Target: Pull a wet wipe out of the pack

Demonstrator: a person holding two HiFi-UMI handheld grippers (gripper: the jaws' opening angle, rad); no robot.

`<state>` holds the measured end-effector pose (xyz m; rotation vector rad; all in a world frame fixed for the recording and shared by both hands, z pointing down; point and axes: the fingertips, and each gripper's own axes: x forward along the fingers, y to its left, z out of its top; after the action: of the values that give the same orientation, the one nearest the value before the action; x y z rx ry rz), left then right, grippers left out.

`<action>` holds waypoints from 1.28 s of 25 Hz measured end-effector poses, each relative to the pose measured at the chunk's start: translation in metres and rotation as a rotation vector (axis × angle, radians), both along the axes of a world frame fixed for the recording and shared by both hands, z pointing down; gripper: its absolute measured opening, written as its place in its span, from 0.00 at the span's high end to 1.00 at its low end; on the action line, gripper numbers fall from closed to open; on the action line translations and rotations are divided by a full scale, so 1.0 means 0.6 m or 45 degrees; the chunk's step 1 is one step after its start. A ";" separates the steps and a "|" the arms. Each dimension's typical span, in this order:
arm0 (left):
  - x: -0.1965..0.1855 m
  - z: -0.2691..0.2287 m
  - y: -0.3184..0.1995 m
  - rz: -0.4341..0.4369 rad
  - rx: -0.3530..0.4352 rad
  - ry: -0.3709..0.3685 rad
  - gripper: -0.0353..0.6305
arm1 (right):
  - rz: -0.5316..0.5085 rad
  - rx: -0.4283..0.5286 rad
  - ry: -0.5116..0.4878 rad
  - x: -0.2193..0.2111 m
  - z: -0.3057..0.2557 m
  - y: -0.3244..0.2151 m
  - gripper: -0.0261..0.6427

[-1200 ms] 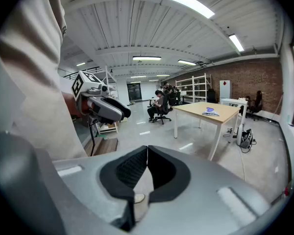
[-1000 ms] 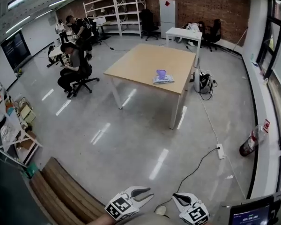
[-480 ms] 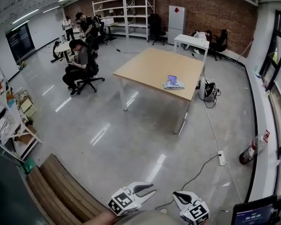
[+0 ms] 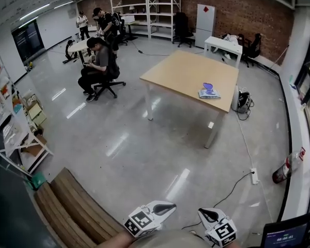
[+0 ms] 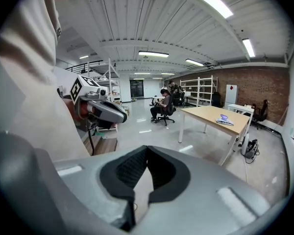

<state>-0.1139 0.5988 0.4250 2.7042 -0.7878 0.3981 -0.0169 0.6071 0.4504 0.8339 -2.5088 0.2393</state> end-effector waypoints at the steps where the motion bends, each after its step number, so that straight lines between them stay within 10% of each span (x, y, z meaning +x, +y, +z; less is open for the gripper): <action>1: -0.018 0.005 -0.003 0.002 -0.001 0.002 0.94 | 0.003 0.005 0.004 -0.017 0.001 -0.005 0.96; 12: -0.130 0.037 -0.052 -0.002 -0.053 0.011 0.94 | 0.039 -0.028 0.026 -0.116 -0.012 -0.047 0.96; 26: -0.070 0.046 -0.322 -0.069 -0.022 -0.031 0.94 | -0.063 0.018 -0.063 -0.080 0.021 -0.334 0.96; 32: 0.043 0.006 -0.509 0.008 0.142 -0.131 0.94 | -0.022 0.042 -0.102 0.022 0.018 -0.495 0.96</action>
<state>-0.0882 0.2932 0.4286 2.8090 -0.8535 0.5128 -0.0036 0.3098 0.4612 0.8309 -2.6000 0.2310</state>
